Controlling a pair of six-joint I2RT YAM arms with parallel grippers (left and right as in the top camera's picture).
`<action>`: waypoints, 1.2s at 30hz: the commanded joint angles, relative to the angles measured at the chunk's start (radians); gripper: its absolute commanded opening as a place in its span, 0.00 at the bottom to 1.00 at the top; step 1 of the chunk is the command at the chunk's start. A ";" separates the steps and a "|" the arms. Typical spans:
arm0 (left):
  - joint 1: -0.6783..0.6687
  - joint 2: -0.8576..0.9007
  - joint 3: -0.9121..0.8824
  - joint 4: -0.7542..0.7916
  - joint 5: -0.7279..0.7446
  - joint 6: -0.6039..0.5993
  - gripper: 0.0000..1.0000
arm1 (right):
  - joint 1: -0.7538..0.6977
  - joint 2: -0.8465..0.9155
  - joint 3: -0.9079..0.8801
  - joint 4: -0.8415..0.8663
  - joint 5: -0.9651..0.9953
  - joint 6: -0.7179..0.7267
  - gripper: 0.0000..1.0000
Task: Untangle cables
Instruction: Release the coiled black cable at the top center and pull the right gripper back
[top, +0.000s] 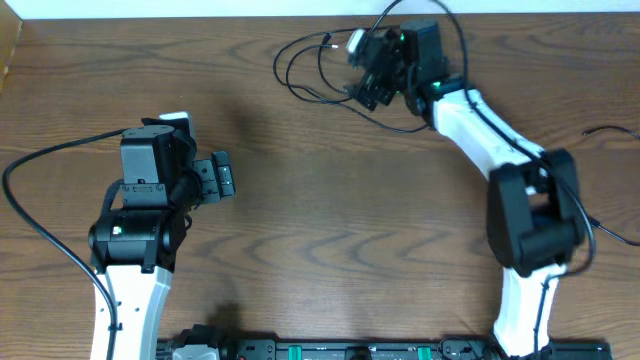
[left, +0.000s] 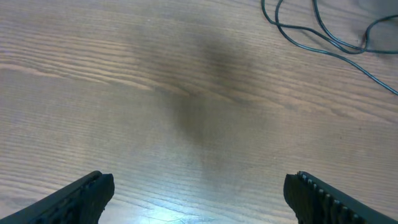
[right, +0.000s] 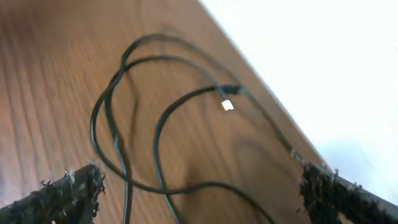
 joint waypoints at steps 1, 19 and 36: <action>0.005 0.000 0.021 0.003 -0.009 -0.009 0.92 | -0.005 -0.091 0.003 -0.146 0.172 0.302 0.99; 0.005 0.000 0.021 0.003 -0.009 -0.009 0.92 | 0.007 -0.122 0.002 -0.715 0.149 0.608 0.99; 0.005 0.000 0.021 0.003 -0.009 -0.009 0.92 | 0.035 -0.122 -0.039 -0.795 0.330 0.891 0.99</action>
